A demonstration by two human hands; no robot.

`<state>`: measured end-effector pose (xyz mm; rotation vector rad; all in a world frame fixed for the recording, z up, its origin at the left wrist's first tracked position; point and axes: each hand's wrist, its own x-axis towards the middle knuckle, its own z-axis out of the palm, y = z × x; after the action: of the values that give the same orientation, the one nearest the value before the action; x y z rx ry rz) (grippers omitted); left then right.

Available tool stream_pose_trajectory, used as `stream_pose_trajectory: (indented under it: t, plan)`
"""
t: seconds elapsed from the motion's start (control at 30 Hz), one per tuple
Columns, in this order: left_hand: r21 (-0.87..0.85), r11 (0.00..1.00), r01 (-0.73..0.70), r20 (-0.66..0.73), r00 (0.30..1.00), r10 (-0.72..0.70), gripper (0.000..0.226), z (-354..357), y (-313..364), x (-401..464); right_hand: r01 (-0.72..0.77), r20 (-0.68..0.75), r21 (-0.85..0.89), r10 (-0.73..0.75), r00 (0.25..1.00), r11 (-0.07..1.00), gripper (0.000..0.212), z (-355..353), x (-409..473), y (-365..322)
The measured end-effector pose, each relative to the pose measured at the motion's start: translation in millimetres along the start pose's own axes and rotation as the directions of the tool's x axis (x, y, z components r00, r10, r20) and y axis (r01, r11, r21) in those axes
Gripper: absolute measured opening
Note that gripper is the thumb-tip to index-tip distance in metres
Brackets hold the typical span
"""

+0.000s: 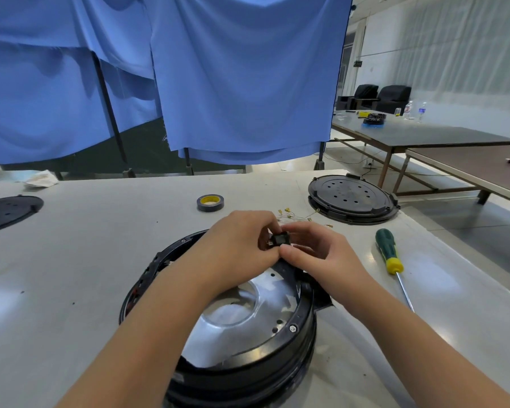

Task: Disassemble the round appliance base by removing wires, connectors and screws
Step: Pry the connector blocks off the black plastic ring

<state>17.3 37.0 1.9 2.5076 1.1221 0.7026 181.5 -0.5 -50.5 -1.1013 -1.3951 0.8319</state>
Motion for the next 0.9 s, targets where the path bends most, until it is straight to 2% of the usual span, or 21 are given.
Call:
stream_pose_trajectory:
  t: [0.1,0.2,0.3,0.43,0.57,0.73,0.8,0.9]
  plan:
    - [-0.054,0.998,0.013,0.002,1.000,-0.013,0.019,0.4,0.4,0.7,0.021,-0.048,0.065,-0.018,0.999,0.998,0.017,-2.5,0.3,1.2]
    - [-0.065,0.996,0.058,0.004,0.998,-0.058,0.022,-3.6,-8.5,2.1,0.018,-0.148,0.044,-0.011,0.989,0.999,0.010,-8.0,5.7,2.2]
    - [-0.010,0.989,0.144,0.019,0.989,-0.144,0.025,-12.3,-28.3,2.3,0.012,-0.200,-0.098,-0.031,0.979,0.995,0.012,-18.0,10.7,6.6]
    - [0.215,0.938,0.271,0.025,0.959,-0.283,0.043,-20.0,-59.2,0.6,-0.134,-0.244,-0.376,0.041,0.969,0.917,0.007,-31.8,13.7,26.0]
    - [0.208,0.886,0.415,0.100,0.892,-0.441,0.054,-24.6,-83.3,-5.4,-0.282,-0.348,-0.494,0.110,0.931,0.822,0.023,-42.2,16.1,46.6]
    - [0.180,0.875,0.450,0.153,0.866,-0.477,0.020,-18.8,-96.0,-7.7,-0.296,-0.351,-0.586,0.093,0.932,0.755,0.014,-47.7,29.9,54.9]
    - [0.204,0.869,0.451,0.122,0.869,-0.480,0.018,-16.4,-98.9,-6.8,-0.228,-0.308,-0.644,0.025,0.951,0.731,0.012,-43.0,38.3,53.5]
    - [0.240,0.855,0.460,0.084,0.867,-0.490,0.024,-13.2,-102.5,-5.0,-0.096,-0.140,-0.828,-0.037,0.990,0.552,0.015,-37.0,47.3,56.6]
